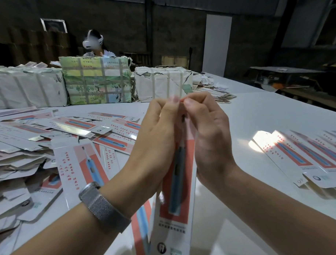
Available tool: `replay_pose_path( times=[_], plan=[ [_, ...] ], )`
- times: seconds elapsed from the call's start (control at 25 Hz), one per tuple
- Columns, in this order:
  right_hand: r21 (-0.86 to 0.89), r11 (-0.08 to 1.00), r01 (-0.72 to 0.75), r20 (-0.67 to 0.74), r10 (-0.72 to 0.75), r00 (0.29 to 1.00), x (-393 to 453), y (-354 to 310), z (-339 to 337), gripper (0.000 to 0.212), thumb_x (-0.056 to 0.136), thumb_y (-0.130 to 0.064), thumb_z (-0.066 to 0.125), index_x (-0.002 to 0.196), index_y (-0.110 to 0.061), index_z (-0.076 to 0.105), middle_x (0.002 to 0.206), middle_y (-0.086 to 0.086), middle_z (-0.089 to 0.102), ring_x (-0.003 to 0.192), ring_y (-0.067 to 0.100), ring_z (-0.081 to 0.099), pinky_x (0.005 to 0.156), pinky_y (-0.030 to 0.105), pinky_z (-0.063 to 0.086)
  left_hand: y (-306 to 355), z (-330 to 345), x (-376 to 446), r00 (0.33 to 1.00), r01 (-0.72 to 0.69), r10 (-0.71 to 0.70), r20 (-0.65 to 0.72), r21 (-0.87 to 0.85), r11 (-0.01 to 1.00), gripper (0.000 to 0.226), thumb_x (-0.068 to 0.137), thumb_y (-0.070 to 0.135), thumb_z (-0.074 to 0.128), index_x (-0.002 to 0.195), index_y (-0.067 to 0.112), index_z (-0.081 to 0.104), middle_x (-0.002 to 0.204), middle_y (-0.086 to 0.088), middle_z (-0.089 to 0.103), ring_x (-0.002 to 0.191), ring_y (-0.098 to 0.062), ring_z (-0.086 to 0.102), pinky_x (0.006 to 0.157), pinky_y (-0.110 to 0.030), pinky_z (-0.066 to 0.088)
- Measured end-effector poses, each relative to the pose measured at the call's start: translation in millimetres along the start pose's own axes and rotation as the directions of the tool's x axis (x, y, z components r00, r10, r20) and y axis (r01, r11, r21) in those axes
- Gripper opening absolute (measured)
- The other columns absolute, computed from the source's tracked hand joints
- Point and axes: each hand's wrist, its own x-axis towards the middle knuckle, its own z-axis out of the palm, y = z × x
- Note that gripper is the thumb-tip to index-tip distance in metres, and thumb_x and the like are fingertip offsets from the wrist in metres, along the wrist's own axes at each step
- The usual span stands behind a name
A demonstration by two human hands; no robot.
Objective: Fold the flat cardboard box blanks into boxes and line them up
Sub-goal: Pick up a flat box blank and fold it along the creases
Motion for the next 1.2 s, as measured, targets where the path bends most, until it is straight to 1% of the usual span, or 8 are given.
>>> replay_pose_path(
  times=[0.08,0.2,0.32,0.44,0.72,0.84,1.08,1.2],
  plan=[
    [-0.038,0.999,0.012,-0.002,-0.012,1.0,-1,0,2,0.011,0.088,-0.019,0.052,0.083,-0.011,0.058,0.08,0.013,0.057,0.08,0.028,0.056,0.077,0.051,0.051,2,-1,1,0.998,-0.044,0.046,-0.034,0.045,0.998,0.031,0.103,0.044,0.047,0.084,0.022,0.057,0.068,0.01,0.057,0.065,-0.003,0.057,0.056,-0.018,0.048],
    [-0.032,0.997,-0.072,0.0,0.072,0.997,-3,-1,6,0.011,0.085,-0.023,0.054,0.089,-0.013,0.056,0.082,0.013,0.055,0.078,0.027,0.053,0.071,0.047,0.048,2,-6,5,0.993,-0.094,0.099,-0.062,0.079,0.992,0.025,0.098,0.037,0.048,0.086,0.017,0.057,0.071,-0.005,0.055,0.068,-0.009,0.054,0.059,-0.026,0.046],
    [-0.012,0.987,-0.161,-0.004,0.161,0.987,-2,-3,6,0.011,0.086,-0.025,0.057,0.086,-0.015,0.053,0.079,0.009,0.052,0.076,0.023,0.05,0.068,0.037,0.043,1,-7,7,0.983,-0.161,0.169,-0.073,0.112,0.981,0.025,0.104,0.031,0.048,0.083,0.02,0.053,0.062,0.012,0.054,0.058,-0.002,0.049,0.057,-0.018,0.041],
    [-0.03,0.992,-0.12,-0.009,0.12,0.993,-3,-5,7,0.013,0.097,-0.015,0.055,0.085,-0.014,0.055,0.077,0.008,0.053,0.075,0.022,0.052,0.066,0.033,0.045,-1,-7,7,0.975,-0.202,0.212,-0.066,0.139,0.97,0.026,0.105,0.033,0.045,0.084,0.022,0.053,0.061,0.017,0.055,0.056,0.004,0.049,0.055,-0.013,0.04],
    [0.031,0.991,-0.133,-0.006,0.133,0.991,1,-16,2,0.018,0.099,-0.012,0.049,0.093,-0.011,0.066,0.082,0.007,0.067,0.074,0.016,0.065,0.065,0.026,0.056,-1,-9,3,0.959,-0.281,0.277,0.055,0.067,0.957,0.009,0.107,0.031,0.042,0.109,0.036,0.05,0.073,-0.004,0.066,0.061,-0.013,0.066,0.054,-0.028,0.053],
    [0.064,0.984,-0.164,-0.003,0.165,0.986,4,-18,0,0.021,0.097,-0.011,0.05,0.093,-0.013,0.07,0.084,0.006,0.07,0.078,0.017,0.068,0.07,0.03,0.059,0,-10,2,0.953,-0.293,0.285,0.104,0.075,0.953,0.015,0.101,0.035,0.048,0.115,0.038,0.043,0.073,-0.014,0.065,0.061,-0.025,0.068,0.054,-0.037,0.056],
    [0.024,0.984,-0.178,-0.02,0.178,0.984,8,-22,-4,0.024,0.097,-0.01,0.048,0.09,-0.009,0.07,0.073,0.007,0.068,0.066,0.016,0.067,0.059,0.027,0.057,-2,-16,5,0.949,-0.291,0.267,0.166,0.147,0.945,0.022,0.1,0.035,0.046,0.119,0.039,0.037,0.07,-0.012,0.063,0.056,-0.024,0.064,0.053,-0.042,0.054],
    [0.039,0.989,-0.145,-0.019,0.145,0.989,8,-20,-3,0.025,0.096,-0.004,0.048,0.088,-0.01,0.071,0.078,0.01,0.067,0.072,0.02,0.066,0.063,0.029,0.057,-1,-17,8,0.938,-0.319,0.293,0.187,0.13,0.939,0.02,0.102,0.03,0.046,0.119,0.036,0.037,0.071,-0.014,0.062,0.057,-0.024,0.065,0.053,-0.042,0.056]
  ],
)
